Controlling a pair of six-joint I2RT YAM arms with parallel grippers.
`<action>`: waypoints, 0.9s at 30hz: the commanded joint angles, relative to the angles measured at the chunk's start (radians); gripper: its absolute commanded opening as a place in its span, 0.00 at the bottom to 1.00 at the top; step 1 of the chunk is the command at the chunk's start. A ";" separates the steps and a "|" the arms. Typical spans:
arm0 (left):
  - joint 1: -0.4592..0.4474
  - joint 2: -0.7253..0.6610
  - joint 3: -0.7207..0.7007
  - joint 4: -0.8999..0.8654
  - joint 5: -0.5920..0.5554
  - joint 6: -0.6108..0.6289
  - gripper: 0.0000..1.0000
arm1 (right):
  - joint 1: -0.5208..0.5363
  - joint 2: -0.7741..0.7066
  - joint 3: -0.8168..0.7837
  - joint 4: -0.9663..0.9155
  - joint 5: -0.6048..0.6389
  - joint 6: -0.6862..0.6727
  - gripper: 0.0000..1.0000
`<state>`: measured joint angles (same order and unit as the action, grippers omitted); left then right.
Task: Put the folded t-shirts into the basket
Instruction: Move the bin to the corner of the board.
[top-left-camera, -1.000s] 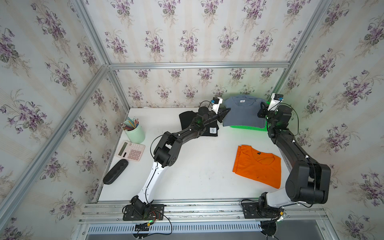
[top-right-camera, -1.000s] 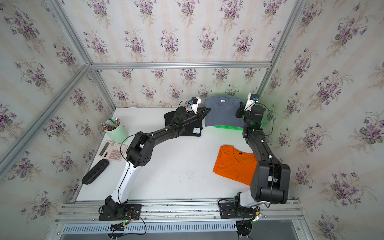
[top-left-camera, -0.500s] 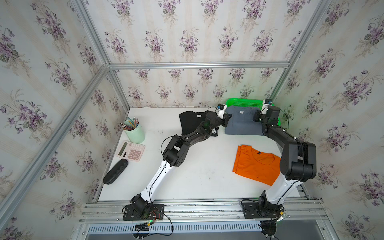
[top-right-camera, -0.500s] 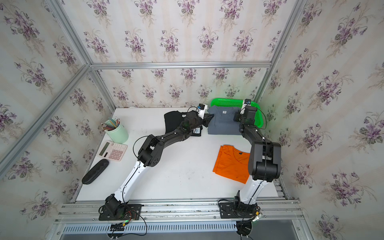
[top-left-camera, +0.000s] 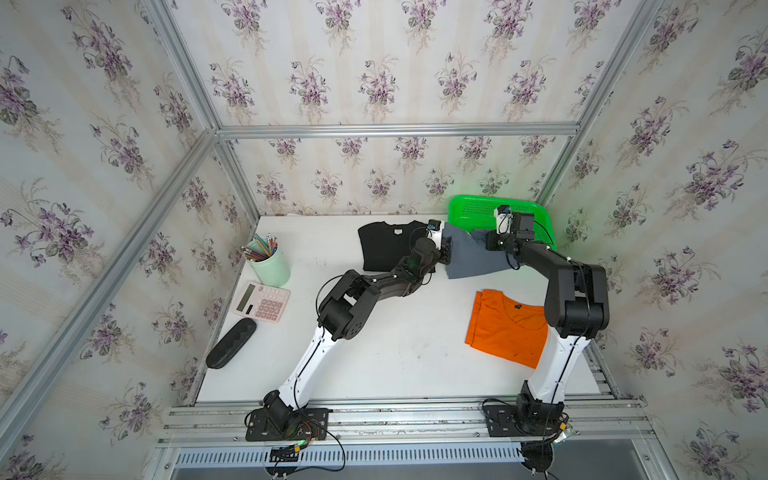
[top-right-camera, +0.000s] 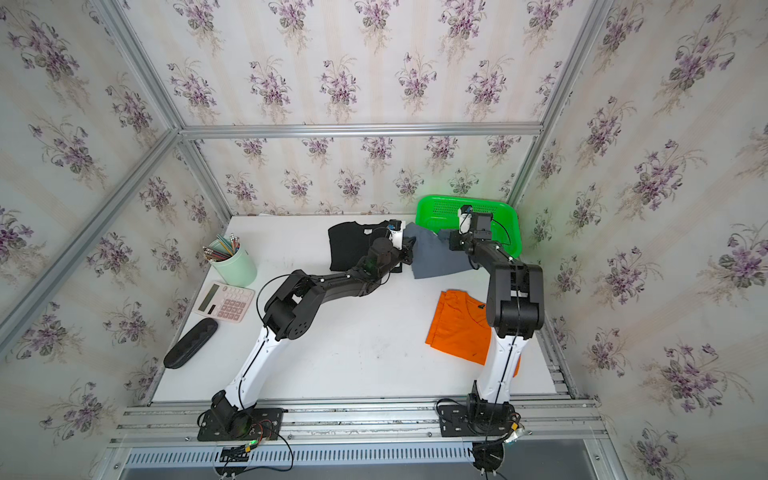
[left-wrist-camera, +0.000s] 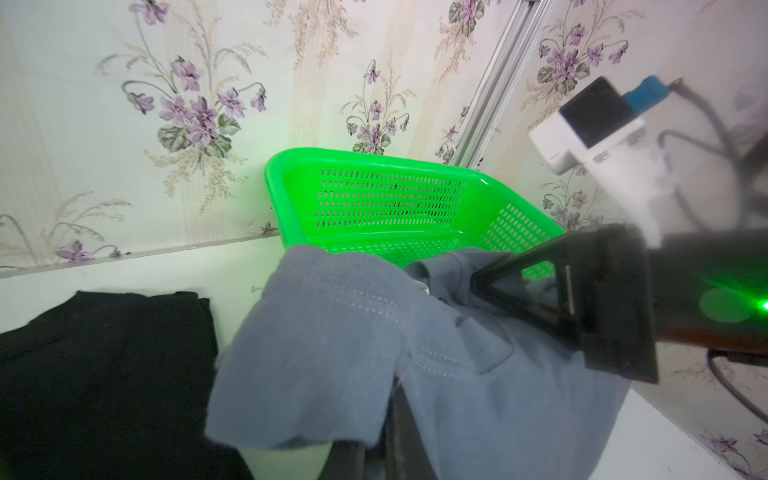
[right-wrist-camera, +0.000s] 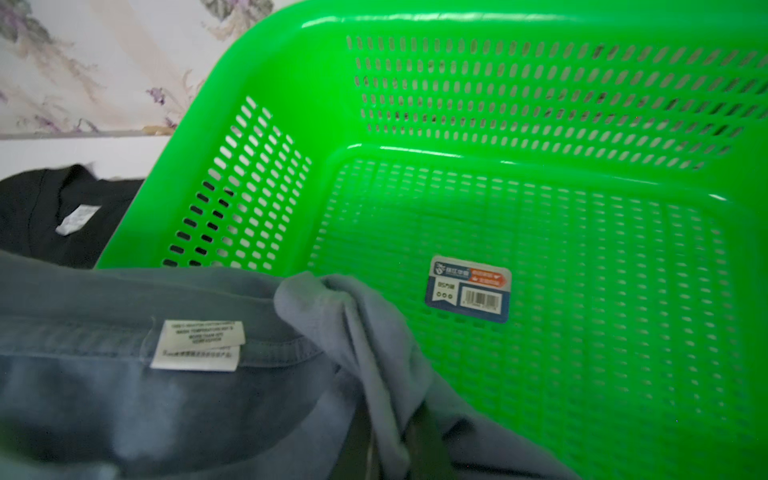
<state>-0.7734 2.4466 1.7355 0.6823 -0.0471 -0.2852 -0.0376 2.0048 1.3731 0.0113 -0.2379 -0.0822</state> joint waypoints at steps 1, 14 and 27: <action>-0.013 -0.076 -0.123 0.120 -0.125 0.036 0.00 | 0.035 -0.008 -0.029 -0.069 -0.091 -0.038 0.00; -0.017 -0.357 -0.544 0.304 -0.142 0.080 0.00 | 0.116 -0.217 -0.279 0.104 -0.252 0.047 0.00; -0.003 -0.298 -0.370 0.336 0.169 0.169 0.00 | 0.025 -0.550 -0.377 0.205 -0.090 0.143 0.00</action>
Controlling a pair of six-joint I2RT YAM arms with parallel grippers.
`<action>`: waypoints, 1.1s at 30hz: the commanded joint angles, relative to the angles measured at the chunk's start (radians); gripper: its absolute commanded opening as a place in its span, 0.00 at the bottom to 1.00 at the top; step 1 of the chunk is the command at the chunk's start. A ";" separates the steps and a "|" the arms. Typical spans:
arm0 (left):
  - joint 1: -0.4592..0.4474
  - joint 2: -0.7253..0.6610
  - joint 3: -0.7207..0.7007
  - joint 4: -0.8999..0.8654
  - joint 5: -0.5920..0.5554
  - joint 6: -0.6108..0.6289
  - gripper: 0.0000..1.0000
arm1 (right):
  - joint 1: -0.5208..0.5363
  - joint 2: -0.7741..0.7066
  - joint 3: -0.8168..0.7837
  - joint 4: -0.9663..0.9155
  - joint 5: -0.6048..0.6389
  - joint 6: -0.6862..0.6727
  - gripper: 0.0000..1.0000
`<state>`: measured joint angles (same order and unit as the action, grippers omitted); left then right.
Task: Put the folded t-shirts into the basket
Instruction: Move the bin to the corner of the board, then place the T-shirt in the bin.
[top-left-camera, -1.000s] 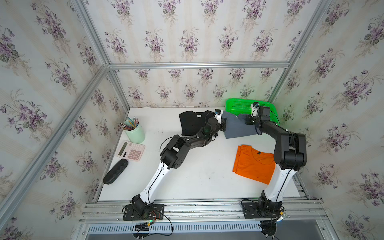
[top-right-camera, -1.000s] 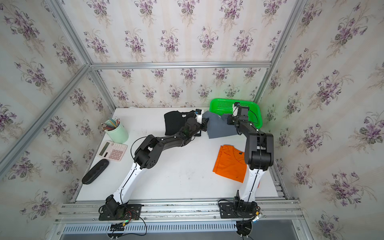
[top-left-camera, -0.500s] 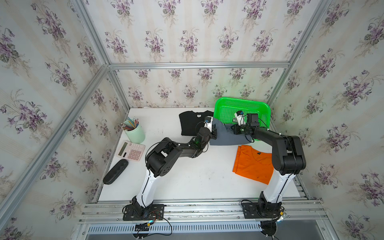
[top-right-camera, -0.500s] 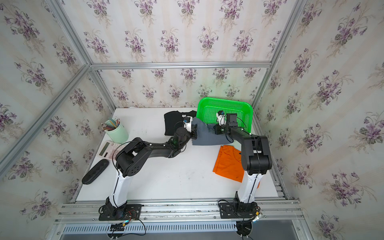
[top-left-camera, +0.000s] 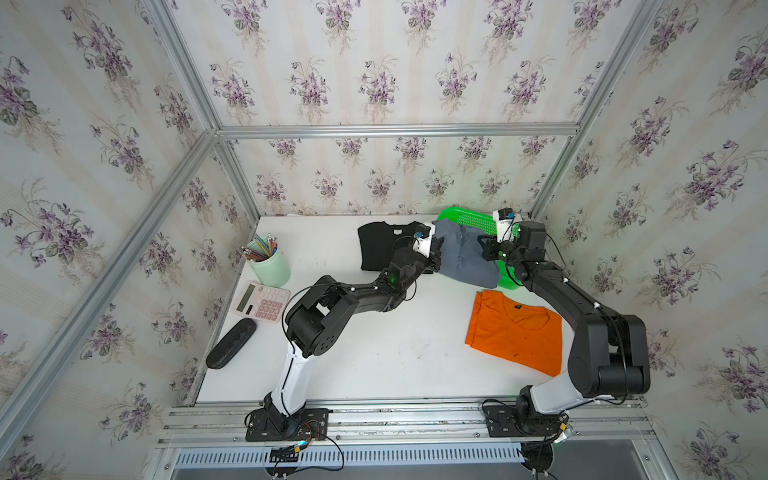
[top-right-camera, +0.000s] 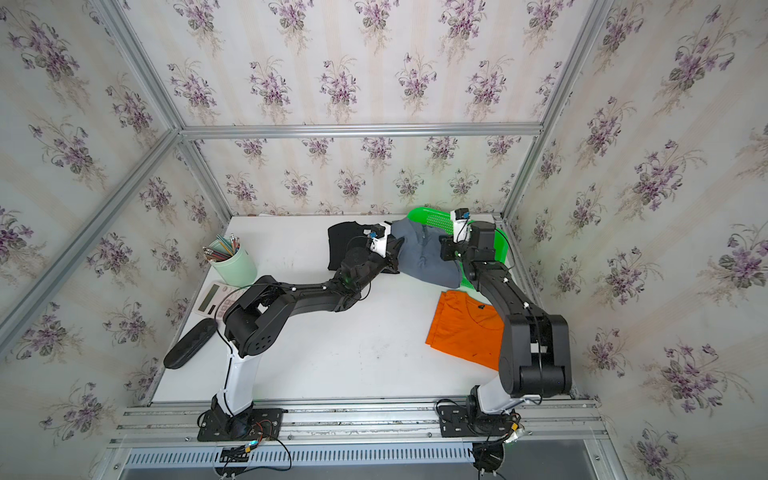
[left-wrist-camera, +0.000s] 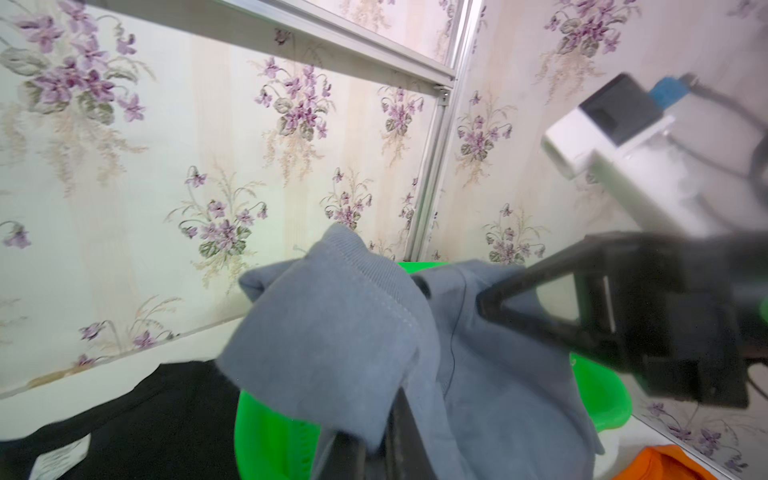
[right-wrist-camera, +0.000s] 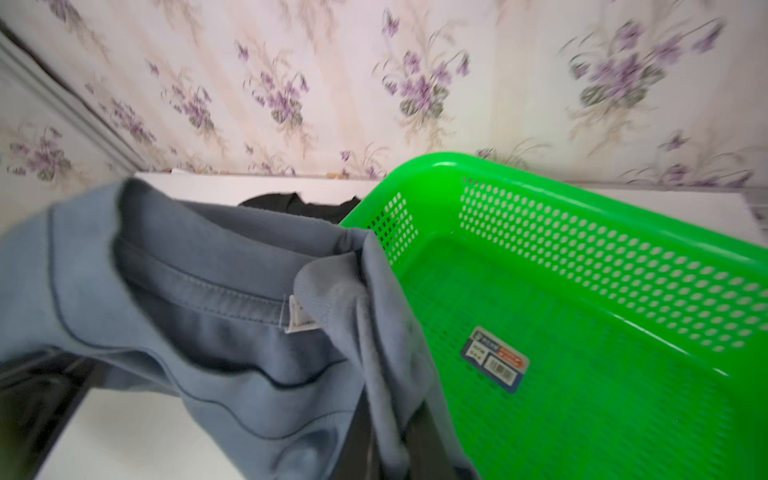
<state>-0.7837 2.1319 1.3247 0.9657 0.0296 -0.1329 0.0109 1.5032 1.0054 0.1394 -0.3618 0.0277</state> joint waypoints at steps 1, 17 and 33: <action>0.011 0.027 0.066 0.043 0.105 0.014 0.00 | -0.034 -0.071 -0.010 0.081 0.035 0.042 0.00; 0.029 0.256 0.513 -0.125 0.151 -0.056 0.00 | -0.196 -0.126 -0.018 0.183 0.028 0.178 0.00; 0.034 0.377 0.667 -0.212 0.133 -0.043 0.00 | -0.247 -0.090 -0.062 0.243 -0.013 0.199 0.00</action>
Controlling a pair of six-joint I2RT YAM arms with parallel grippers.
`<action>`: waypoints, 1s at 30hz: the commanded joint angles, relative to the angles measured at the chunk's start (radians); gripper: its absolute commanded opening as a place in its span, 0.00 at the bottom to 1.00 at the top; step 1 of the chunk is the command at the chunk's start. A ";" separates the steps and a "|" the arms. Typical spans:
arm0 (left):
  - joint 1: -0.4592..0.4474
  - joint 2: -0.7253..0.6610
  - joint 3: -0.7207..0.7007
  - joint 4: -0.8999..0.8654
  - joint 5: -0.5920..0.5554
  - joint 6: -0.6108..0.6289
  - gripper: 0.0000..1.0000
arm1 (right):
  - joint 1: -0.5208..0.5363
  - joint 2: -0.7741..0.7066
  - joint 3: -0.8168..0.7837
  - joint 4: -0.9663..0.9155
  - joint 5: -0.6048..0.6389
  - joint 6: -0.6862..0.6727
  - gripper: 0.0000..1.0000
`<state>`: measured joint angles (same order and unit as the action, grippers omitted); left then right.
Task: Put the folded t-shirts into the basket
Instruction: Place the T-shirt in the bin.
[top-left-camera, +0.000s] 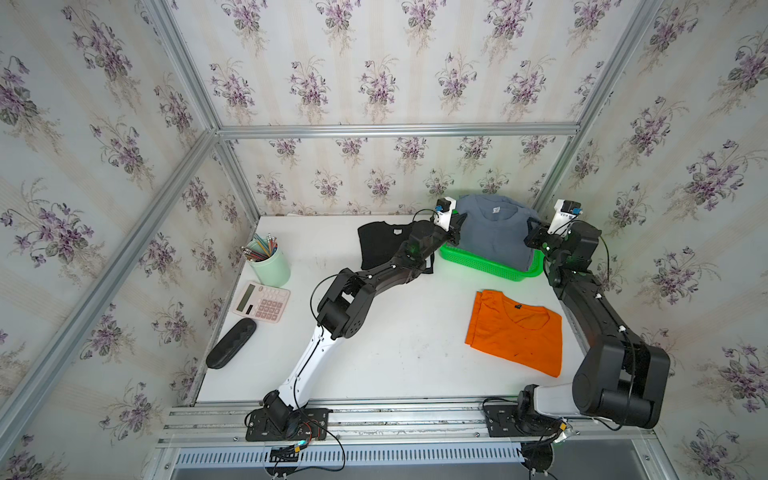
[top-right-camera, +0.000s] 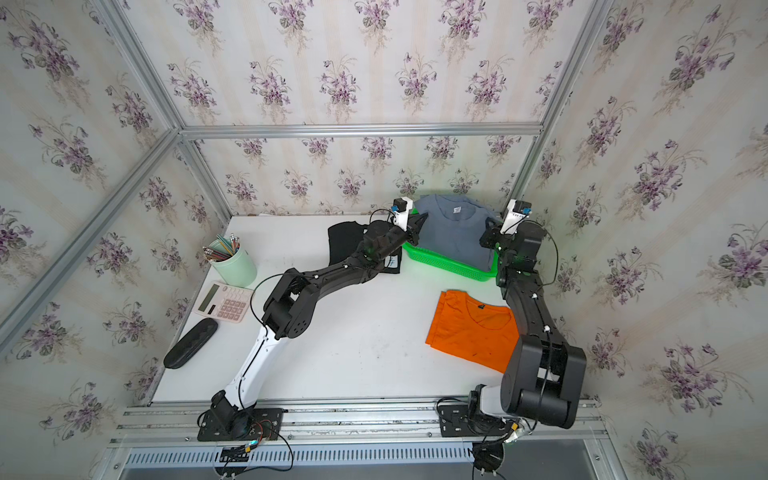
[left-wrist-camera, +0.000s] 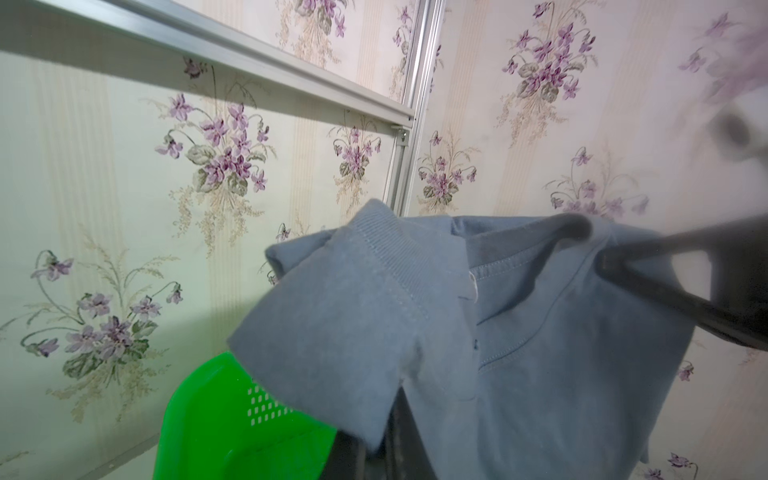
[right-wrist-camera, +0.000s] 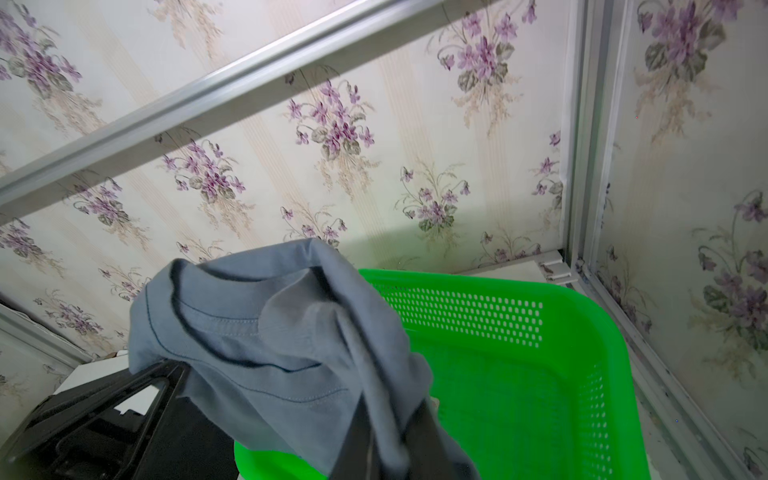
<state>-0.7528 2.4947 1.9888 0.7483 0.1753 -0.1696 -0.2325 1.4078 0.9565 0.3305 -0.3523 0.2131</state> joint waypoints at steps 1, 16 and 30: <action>0.003 0.014 -0.006 0.014 -0.016 -0.006 0.00 | -0.005 0.000 -0.023 0.058 -0.027 0.013 0.00; 0.009 -0.231 -0.264 0.053 0.028 0.094 0.00 | -0.005 -0.176 -0.077 0.076 -0.080 0.065 0.00; 0.014 -0.256 -0.276 -0.002 0.058 0.054 0.00 | -0.004 -0.211 -0.142 0.022 -0.031 0.090 0.00</action>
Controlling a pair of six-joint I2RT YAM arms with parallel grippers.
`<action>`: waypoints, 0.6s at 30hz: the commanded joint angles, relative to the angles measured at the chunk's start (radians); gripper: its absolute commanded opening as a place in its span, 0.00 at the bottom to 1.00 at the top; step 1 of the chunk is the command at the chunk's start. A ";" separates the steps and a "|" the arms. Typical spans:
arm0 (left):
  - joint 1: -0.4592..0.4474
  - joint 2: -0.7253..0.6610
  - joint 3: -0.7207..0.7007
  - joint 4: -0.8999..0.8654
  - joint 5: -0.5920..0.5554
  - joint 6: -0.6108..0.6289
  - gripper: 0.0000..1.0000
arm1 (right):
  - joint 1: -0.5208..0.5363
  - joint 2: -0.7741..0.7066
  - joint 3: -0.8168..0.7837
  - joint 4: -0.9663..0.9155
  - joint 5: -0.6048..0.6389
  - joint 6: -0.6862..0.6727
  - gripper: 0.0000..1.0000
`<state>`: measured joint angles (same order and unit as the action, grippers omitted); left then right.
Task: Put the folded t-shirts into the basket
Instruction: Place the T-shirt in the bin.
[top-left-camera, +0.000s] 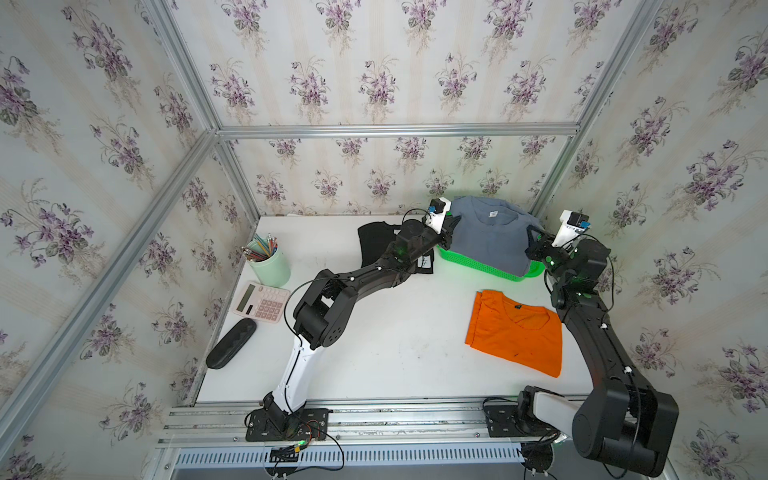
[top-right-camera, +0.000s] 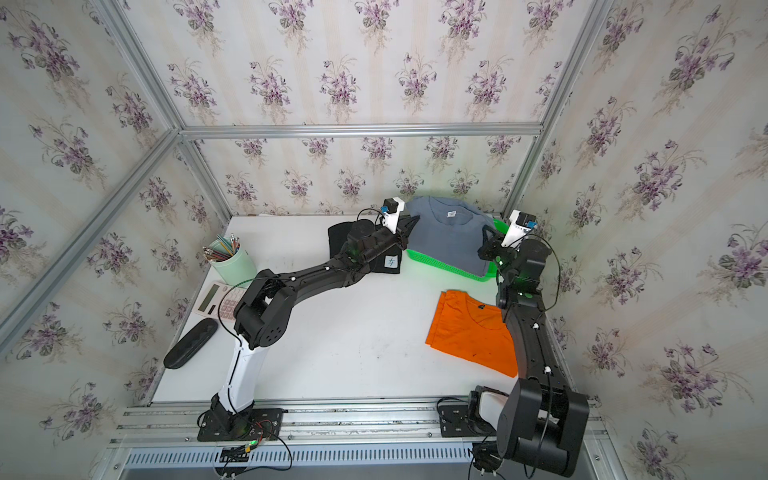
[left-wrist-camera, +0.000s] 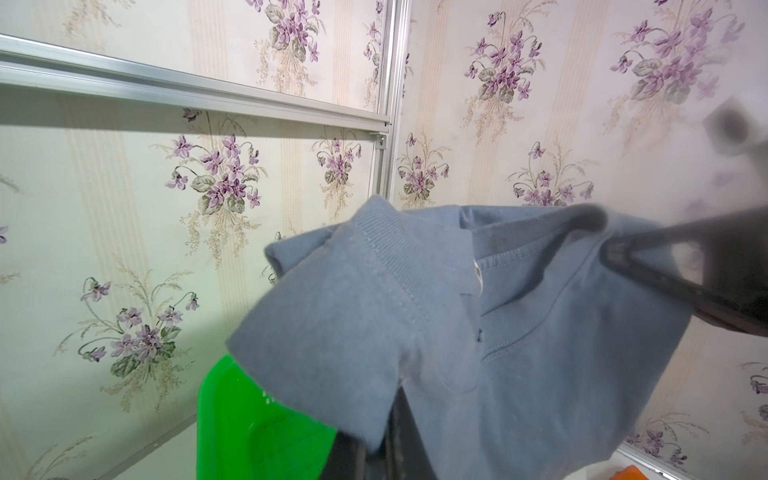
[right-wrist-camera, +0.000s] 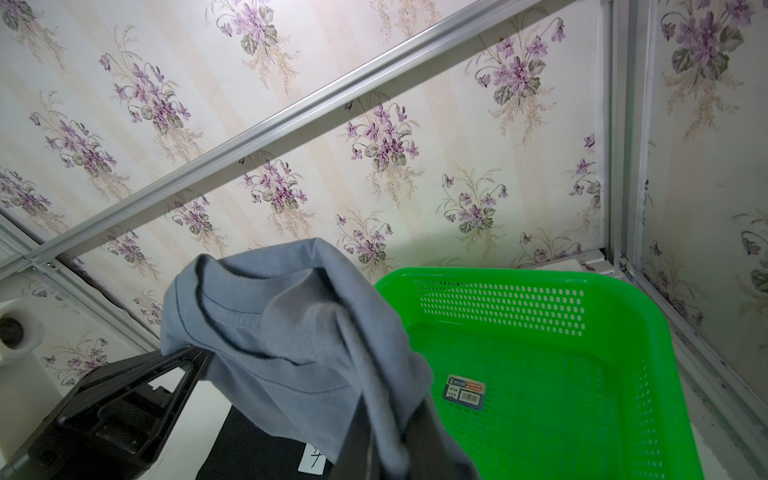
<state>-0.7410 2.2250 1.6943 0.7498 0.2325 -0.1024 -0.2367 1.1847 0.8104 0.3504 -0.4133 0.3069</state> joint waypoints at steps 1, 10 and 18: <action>0.005 0.038 0.040 -0.018 0.000 -0.017 0.00 | -0.001 0.026 0.007 0.001 0.043 -0.011 0.00; 0.032 0.194 0.206 -0.093 -0.020 -0.059 0.00 | -0.001 0.176 0.076 0.020 0.093 -0.016 0.00; 0.046 0.285 0.329 -0.149 -0.017 -0.072 0.00 | -0.001 0.292 0.146 0.047 0.106 -0.002 0.00</action>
<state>-0.6983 2.4901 1.9842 0.6102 0.2195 -0.1623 -0.2367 1.4574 0.9375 0.3370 -0.3267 0.2916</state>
